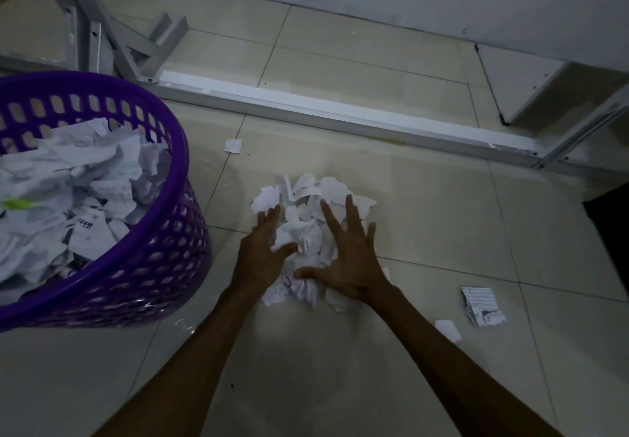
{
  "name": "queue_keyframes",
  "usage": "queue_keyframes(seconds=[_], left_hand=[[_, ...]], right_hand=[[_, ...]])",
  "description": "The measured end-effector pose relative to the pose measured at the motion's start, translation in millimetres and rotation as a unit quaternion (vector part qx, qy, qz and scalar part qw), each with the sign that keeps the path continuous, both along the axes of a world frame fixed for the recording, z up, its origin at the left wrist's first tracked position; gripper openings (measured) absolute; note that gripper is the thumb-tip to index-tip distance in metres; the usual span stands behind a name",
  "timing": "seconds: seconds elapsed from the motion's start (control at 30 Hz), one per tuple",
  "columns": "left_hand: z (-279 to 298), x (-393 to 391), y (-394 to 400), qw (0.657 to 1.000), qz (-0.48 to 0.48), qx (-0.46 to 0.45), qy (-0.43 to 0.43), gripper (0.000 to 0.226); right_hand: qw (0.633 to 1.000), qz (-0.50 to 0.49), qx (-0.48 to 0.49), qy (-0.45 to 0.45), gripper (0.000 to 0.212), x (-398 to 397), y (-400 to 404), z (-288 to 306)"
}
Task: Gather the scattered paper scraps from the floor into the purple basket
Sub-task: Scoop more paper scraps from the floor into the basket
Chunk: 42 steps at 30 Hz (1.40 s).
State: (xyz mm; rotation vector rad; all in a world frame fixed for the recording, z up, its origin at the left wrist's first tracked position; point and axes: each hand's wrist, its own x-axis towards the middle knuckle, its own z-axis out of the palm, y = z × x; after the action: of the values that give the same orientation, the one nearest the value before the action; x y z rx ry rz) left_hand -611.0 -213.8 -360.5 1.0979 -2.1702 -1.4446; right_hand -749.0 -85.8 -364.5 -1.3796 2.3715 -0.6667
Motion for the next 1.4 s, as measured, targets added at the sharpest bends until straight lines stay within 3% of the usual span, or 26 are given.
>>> queue_keyframes(seconds=[0.17, 0.37, 0.47, 0.6, 0.7, 0.8, 0.9, 1.07, 1.2, 1.4], left_hand=[[2.9, 2.7, -1.1, 1.000, -0.009, -0.024, 0.014, 0.065], [10.4, 7.3, -11.7, 0.997, -0.054, -0.027, -0.038, 0.058], [16.8, 11.3, -16.6, 0.998, -0.050, 0.036, -0.024, 0.045], [20.8, 19.1, -16.5, 0.999, -0.029, 0.046, 0.008, 0.051], [21.6, 20.7, -15.3, 0.998, 0.023, 0.052, 0.027, 0.050], [25.3, 19.1, -16.2, 0.991, 0.053, 0.116, 0.050, 0.050], [29.7, 15.9, -17.5, 0.983, 0.052, 0.164, 0.061, 0.047], [42.3, 10.5, -11.6, 0.959, 0.070, 0.262, 0.087, 0.048], [55.9, 5.1, -2.0, 0.938, 0.089, 0.317, 0.108, 0.057], [102.5, -13.9, 0.8, 0.921, 0.082, 0.341, 0.168, 0.054]], right_hand=[[0.998, 0.031, 0.027, 0.038, 0.126, 22.8, -14.5, -2.1], [0.998, 0.042, -0.020, 0.046, 0.104, 34.7, -20.0, -5.8], [0.994, 0.055, -0.090, -0.007, 0.091, 38.9, -21.6, -6.5], [0.976, 0.065, -0.203, -0.045, 0.067, 43.3, -21.0, -11.4], [0.980, 0.054, -0.180, -0.070, 0.067, 49.3, -18.1, -14.9], [0.978, 0.034, -0.182, -0.097, 0.067, 52.5, -20.2, -12.9], [0.959, 0.019, -0.239, -0.153, 0.057, 53.8, -20.2, -5.5], [0.944, -0.073, -0.204, -0.250, 0.043, 47.7, -9.7, 15.6], [0.908, -0.116, -0.208, -0.344, 0.043, 44.4, -0.1, 32.2], [0.885, -0.148, -0.244, -0.368, 0.038, 33.0, 8.9, 85.3]])
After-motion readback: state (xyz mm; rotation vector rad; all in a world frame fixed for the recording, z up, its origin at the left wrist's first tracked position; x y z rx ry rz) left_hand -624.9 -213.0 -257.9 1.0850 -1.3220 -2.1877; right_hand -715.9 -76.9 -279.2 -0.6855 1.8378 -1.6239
